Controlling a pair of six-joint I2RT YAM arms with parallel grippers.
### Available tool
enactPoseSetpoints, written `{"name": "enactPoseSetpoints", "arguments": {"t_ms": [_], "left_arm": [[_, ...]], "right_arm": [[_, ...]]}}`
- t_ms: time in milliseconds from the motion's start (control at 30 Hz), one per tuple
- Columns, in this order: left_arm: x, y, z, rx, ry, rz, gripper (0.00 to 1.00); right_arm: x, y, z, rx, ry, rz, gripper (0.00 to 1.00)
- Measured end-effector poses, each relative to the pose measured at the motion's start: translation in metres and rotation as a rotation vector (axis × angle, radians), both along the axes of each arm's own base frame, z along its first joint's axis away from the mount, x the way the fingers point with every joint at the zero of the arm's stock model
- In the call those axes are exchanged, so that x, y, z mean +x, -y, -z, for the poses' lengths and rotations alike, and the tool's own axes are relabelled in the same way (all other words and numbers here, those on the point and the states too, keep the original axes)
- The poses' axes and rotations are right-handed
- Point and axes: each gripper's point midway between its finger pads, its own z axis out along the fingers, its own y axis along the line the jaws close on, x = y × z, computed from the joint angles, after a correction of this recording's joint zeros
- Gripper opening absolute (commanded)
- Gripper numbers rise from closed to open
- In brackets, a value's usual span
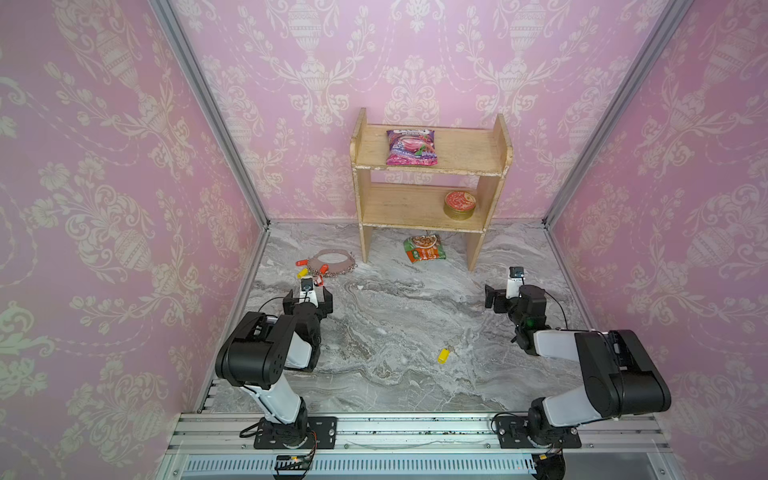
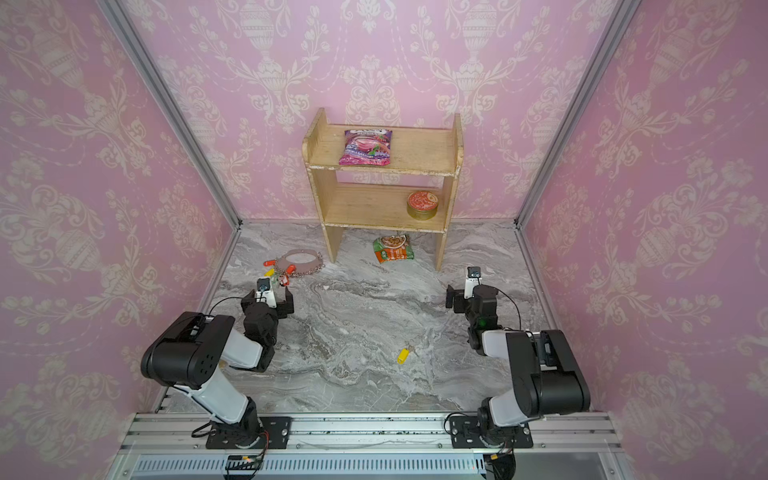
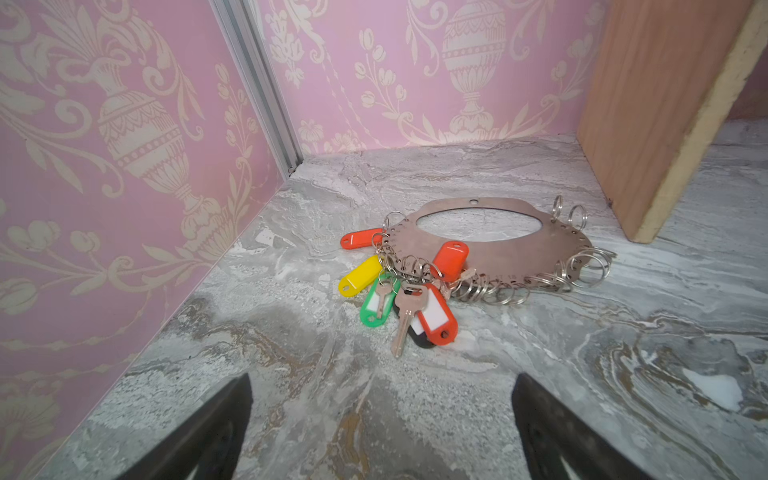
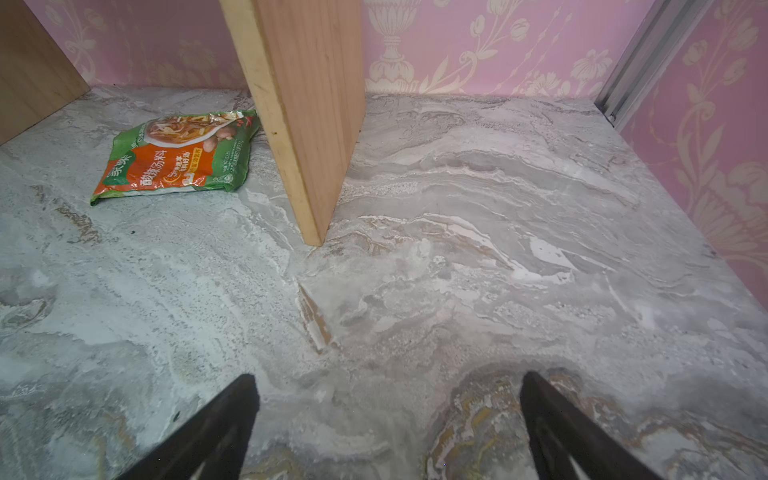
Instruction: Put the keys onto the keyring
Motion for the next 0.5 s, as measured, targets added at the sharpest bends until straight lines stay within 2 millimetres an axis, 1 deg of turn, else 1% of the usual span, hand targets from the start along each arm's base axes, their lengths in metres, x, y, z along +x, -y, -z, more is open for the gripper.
{"name": "enactPoseSetpoints", "arguments": {"t_ms": [233,500], "left_arm": [[0.0091,-0.0061,0.0030,-0.012,-0.031,-0.002,0.99],[0.0095,-0.0045,0.0060,-0.021,-0.051,0.013,0.99]], "right_arm": [[0.0000,0.0000,0.0001,0.000,0.000,0.000,1.00],[0.0000,-0.0001,0.0001,0.000,0.000,0.000,1.00]]}}
